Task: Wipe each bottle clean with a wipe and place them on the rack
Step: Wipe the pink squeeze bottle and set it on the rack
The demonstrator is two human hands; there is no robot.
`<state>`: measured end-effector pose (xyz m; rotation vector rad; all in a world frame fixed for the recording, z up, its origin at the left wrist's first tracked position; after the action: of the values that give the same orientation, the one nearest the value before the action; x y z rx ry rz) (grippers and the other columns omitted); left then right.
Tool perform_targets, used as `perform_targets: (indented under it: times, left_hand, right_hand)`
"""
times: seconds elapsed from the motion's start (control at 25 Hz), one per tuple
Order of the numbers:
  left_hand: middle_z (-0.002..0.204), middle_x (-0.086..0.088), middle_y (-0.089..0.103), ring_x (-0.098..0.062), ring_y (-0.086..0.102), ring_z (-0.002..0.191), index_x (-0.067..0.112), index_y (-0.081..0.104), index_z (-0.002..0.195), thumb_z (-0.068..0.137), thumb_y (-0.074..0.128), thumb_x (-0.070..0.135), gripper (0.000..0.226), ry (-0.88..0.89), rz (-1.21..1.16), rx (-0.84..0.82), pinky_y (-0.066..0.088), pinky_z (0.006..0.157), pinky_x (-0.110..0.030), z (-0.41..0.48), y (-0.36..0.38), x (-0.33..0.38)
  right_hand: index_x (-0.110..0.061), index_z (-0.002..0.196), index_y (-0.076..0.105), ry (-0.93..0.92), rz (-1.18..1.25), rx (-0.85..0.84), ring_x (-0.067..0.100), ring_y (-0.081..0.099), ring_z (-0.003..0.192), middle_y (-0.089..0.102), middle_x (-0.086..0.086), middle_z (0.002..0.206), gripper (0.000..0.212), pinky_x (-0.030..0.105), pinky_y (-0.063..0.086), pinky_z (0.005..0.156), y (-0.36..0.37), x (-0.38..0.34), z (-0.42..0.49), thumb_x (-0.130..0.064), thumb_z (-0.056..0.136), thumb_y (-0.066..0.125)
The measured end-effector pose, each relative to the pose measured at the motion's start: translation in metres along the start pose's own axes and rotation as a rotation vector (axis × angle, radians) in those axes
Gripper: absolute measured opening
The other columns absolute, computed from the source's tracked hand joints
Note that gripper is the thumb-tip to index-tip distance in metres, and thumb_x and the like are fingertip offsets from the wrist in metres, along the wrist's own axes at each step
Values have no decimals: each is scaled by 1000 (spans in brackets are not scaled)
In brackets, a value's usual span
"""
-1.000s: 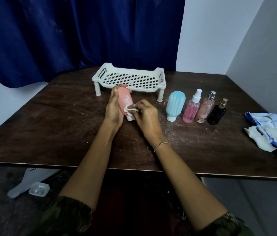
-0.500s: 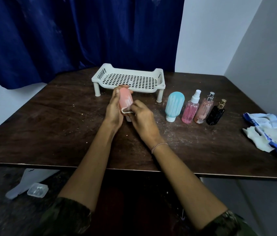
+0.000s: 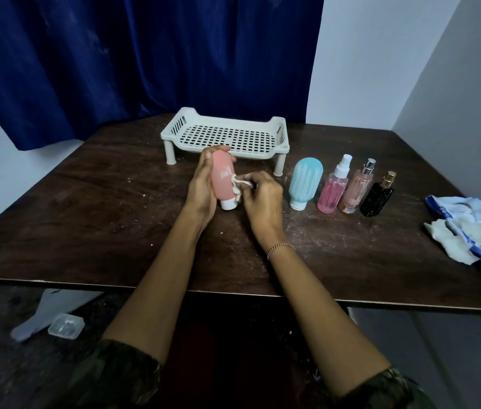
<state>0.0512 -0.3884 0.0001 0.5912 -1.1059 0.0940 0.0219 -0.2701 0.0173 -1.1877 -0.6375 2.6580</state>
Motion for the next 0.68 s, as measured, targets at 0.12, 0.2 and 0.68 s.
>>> perform_targets:
  times: [0.12,0.2,0.68]
  left_hand:
    - [91,-5,57,-7,57,76,16,52,101,103,21,24,32,9,-13,-5,49,69,-19,0,0,0]
    - [91,-6,56,-5,57,73,15,51,101,103,21,24,32,6,-32,-5,50,66,-19,0,-1,-1]
    - [90,-5,58,-11,56,79,15,55,97,100,26,25,31,26,-45,-45,48,71,-21,2,-2,-2]
  right_hand:
    - [-1,88,68,-23,11,-10,20,62,80,64,13,91,15,19,45,75,0,-3,0,8,78,61]
    - [0,86,67,-84,28,-24,20,62,78,63,13,89,12,22,48,74,2,-8,-2,7,79,61]
    - [0,87,67,-457,-213,-146,25,56,81,60,11,88,16,31,45,72,21,-38,-19,3,71,69]
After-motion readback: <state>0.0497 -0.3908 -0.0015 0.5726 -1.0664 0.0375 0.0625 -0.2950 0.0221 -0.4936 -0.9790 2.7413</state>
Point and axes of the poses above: each hand's wrist, its own z-axis towards the middle knuckle, its own y-axis out of the palm, x = y × z, the point moved 8 cm from there along z, towards the middle knuckle
